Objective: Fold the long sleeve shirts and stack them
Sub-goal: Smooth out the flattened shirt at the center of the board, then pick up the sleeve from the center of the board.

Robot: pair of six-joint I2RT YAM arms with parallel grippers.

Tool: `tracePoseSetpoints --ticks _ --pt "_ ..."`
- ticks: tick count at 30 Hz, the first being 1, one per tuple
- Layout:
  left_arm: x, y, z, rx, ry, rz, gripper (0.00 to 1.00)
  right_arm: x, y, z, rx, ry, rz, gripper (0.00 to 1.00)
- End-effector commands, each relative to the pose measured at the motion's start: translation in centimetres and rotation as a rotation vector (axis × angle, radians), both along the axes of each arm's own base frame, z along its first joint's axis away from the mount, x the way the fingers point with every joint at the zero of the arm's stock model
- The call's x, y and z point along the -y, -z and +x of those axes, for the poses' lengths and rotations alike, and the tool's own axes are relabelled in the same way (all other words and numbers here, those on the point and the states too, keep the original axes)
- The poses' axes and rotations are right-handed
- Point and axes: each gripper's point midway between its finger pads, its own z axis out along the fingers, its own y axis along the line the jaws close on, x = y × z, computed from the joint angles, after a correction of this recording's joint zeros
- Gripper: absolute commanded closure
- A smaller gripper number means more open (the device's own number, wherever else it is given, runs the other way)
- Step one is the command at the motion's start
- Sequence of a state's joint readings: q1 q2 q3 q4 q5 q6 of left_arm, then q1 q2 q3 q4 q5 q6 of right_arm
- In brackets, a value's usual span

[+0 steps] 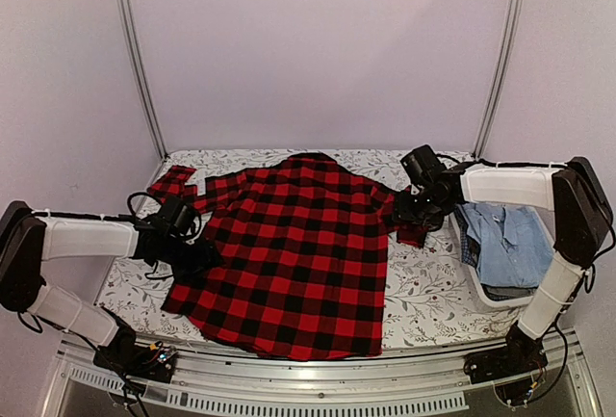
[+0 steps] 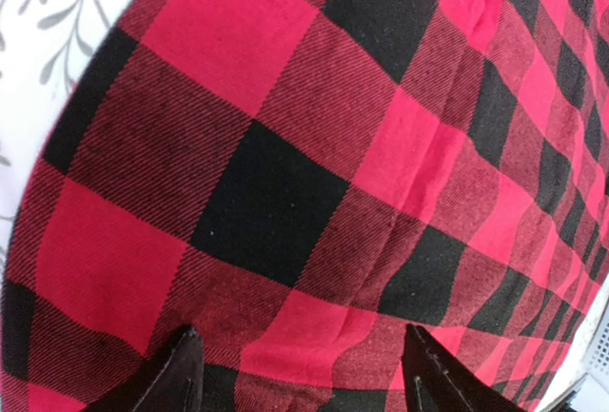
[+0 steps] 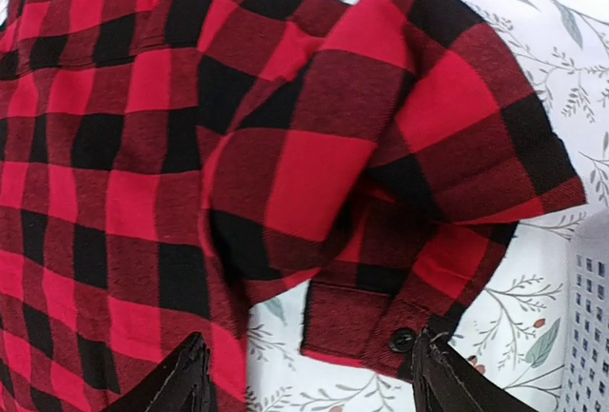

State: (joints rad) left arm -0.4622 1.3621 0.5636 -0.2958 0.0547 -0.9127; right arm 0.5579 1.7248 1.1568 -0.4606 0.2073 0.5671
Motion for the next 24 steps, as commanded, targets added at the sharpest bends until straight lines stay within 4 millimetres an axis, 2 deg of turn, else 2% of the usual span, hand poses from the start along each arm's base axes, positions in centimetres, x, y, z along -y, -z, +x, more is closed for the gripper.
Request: tracePoseSetpoints --ticks 1,8,17,21,24 --pt "-1.6 1.7 -3.0 -0.123 -0.005 0.054 0.28 1.8 1.3 -0.6 0.001 0.042 -0.041 0.29" --pt "0.9 -1.8 -0.6 -0.016 0.087 0.018 0.28 4.7 4.0 -1.9 -0.037 0.142 -0.083 0.34" --pt "3.5 -5.2 1.3 0.074 0.163 0.003 0.28 4.8 5.9 -0.9 -0.028 0.188 -0.073 0.36" --pt "4.5 -6.5 2.0 0.106 0.191 -0.007 0.28 4.5 7.1 -0.4 -0.048 0.186 -0.080 0.45" --pt "5.2 -7.6 2.4 0.134 0.212 -0.023 0.28 5.1 7.0 -0.1 -0.038 0.196 -0.120 0.59"
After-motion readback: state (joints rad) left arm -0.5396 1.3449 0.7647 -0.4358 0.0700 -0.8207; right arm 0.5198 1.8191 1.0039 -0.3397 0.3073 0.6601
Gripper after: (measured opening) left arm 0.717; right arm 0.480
